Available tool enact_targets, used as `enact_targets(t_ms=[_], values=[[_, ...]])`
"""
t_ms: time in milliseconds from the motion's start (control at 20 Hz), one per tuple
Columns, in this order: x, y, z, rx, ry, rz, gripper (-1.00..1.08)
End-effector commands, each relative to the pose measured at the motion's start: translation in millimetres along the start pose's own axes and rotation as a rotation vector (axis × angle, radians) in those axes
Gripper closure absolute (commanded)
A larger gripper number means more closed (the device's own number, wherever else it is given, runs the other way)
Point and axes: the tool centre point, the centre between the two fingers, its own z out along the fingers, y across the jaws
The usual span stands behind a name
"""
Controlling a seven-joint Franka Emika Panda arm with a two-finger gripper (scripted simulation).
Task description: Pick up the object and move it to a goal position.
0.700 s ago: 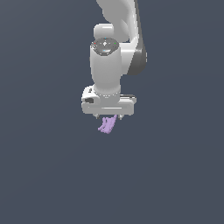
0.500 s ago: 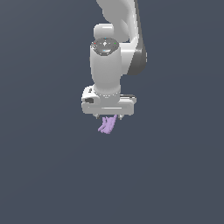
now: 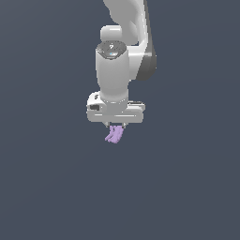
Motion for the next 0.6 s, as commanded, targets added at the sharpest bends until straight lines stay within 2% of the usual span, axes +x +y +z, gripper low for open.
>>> enact_targets(t_ms=[0,550], values=[[-0.4,8.1,-1.9,-0.006,-0.001,0.004,-0.2],[-3.4,12.5,4.0,-0.032,0.003,0.019,-0.2]])
